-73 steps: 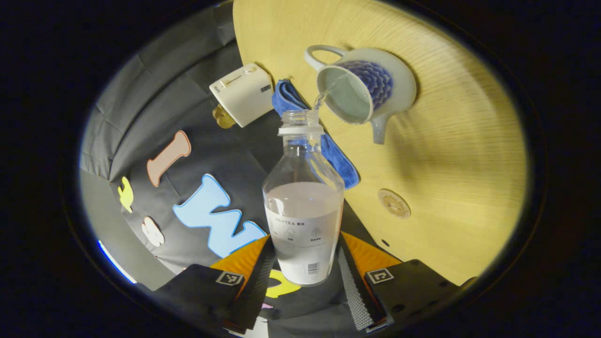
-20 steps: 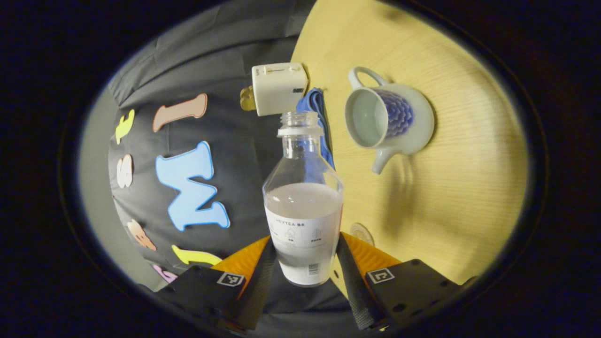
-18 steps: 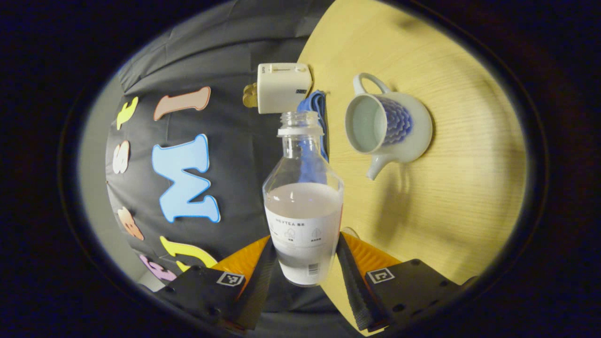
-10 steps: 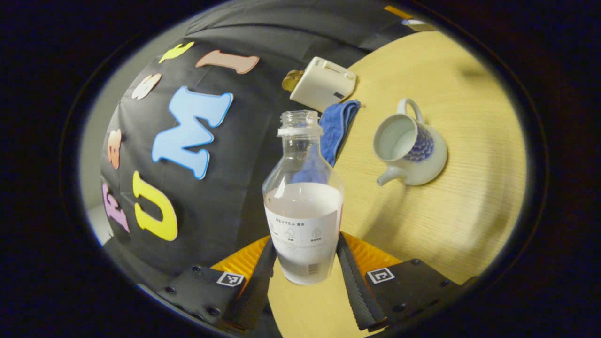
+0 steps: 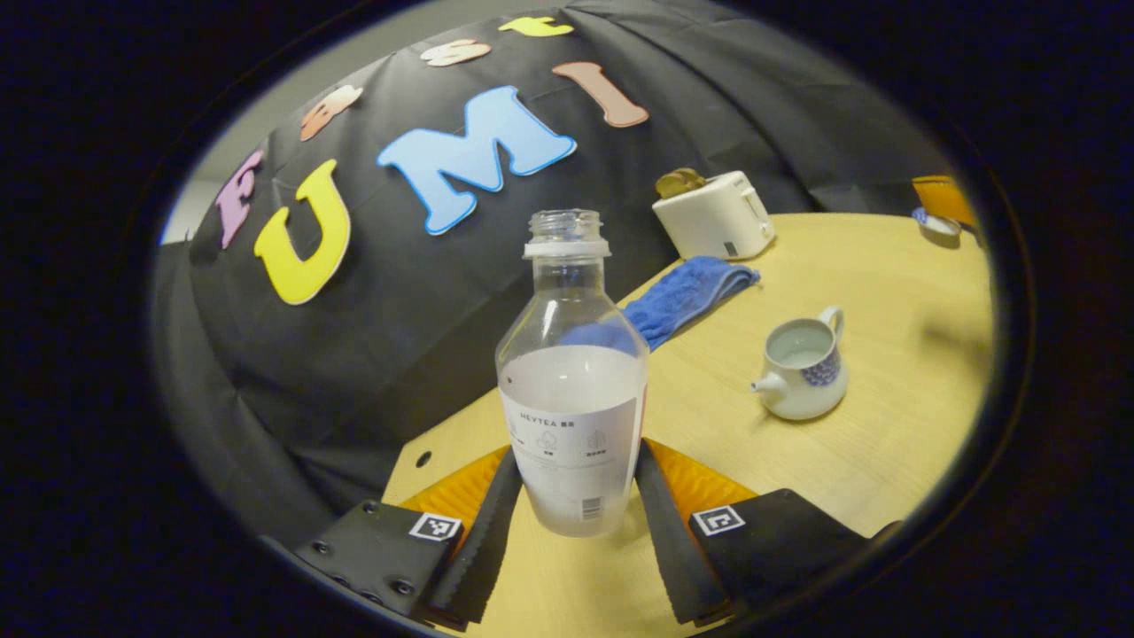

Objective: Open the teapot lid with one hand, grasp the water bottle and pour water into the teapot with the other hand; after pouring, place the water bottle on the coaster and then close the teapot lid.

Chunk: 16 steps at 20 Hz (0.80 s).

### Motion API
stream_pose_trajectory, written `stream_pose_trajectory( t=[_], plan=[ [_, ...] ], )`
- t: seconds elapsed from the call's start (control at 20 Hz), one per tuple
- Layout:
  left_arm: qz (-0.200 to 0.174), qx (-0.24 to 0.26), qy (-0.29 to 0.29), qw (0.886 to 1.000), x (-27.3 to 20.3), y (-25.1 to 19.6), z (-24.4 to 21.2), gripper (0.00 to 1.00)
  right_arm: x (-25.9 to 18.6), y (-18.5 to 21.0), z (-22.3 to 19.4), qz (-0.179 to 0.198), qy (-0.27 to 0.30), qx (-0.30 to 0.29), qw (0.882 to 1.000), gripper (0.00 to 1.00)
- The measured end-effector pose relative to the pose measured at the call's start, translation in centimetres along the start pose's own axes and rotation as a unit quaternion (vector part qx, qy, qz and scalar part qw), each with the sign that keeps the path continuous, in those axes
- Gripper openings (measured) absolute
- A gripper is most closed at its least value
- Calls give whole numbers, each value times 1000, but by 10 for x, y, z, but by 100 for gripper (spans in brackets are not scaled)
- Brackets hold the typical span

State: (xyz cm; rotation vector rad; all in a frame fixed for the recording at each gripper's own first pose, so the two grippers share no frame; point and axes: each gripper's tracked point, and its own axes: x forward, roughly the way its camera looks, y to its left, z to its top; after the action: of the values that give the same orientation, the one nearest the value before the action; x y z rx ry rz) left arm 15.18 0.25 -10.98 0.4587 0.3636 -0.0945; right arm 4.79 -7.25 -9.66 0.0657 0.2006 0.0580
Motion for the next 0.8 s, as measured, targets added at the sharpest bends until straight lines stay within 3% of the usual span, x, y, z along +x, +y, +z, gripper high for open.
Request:
stream_pose_trajectory(
  t=[0.2, 0.35, 0.6, 0.8],
  plan=[
    [-7, -72, -15, 997, 1, 19, 2, 87, 2, 13, 6, 4, -7, -10, 1000, 6],
    [-25, -145, -35, 988, 5, 27, 7, 87, 5, 24, 4, 8, -5, -16, 1000, 6],
    [-5, -177, -66, 982, 19, 65, 15, 87, 11, 36, 0, 18, 1, -21, 1000, 6],
    [-13, -232, -106, 967, 30, 83, 26, 87, 17, 43, -2, 23, 2, -21, 1000, 6]
  ],
)
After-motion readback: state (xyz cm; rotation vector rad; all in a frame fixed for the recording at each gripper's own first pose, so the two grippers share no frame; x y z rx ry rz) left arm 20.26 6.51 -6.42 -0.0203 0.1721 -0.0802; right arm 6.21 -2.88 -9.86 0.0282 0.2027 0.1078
